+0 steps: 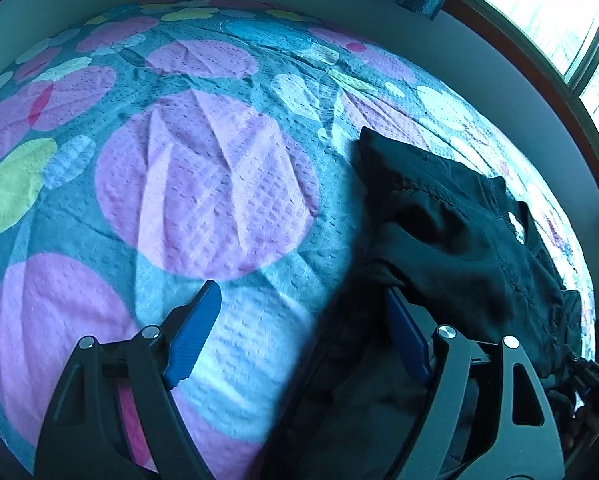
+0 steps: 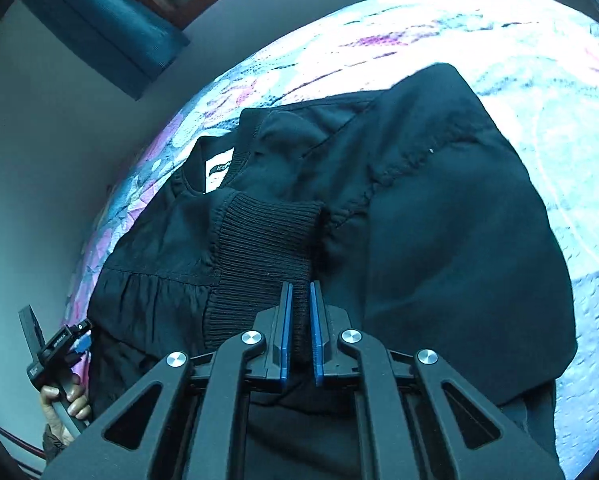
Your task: Fold small clothes
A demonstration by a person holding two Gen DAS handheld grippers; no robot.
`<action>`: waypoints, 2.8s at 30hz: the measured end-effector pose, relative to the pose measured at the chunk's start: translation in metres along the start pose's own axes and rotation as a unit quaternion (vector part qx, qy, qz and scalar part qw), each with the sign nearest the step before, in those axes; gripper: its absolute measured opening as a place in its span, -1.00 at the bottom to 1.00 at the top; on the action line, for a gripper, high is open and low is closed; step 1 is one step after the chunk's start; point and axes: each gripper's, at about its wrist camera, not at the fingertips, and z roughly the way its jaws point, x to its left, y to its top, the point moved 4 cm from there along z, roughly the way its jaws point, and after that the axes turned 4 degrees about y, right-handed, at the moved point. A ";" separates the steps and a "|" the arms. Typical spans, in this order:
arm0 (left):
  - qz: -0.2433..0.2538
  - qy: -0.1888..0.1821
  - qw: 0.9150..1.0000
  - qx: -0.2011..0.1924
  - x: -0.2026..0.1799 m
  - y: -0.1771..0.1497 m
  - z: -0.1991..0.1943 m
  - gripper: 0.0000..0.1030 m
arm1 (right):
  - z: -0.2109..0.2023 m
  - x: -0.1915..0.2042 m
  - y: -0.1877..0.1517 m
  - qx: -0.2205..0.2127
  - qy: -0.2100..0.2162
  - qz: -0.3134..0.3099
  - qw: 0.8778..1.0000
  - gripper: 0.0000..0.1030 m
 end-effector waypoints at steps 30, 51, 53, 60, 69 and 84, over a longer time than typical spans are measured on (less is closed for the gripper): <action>0.056 -0.133 0.989 0.033 0.005 -0.011 -0.028 0.08 | -0.049 -0.033 -0.014 0.000 0.066 0.043 0.997 -0.23; 0.047 -0.272 0.952 0.133 0.018 -0.134 -0.080 0.20 | -0.150 -0.105 -0.129 0.007 0.114 0.119 0.986 0.16; 0.052 -0.273 0.953 0.124 0.016 -0.133 -0.080 0.20 | -0.150 -0.099 -0.131 0.008 0.120 0.108 0.987 0.24; 0.081 -0.280 0.950 0.113 0.011 -0.144 -0.089 0.20 | -0.138 -0.057 -0.161 0.088 0.170 0.038 0.981 0.28; 0.106 -0.323 0.931 0.137 0.005 -0.178 -0.107 0.20 | -0.144 -0.036 -0.194 0.118 0.201 0.036 0.972 0.31; 0.110 -0.298 0.939 0.134 0.014 -0.188 -0.109 -0.36 | -0.135 -0.028 -0.224 0.153 0.180 0.031 0.971 -0.65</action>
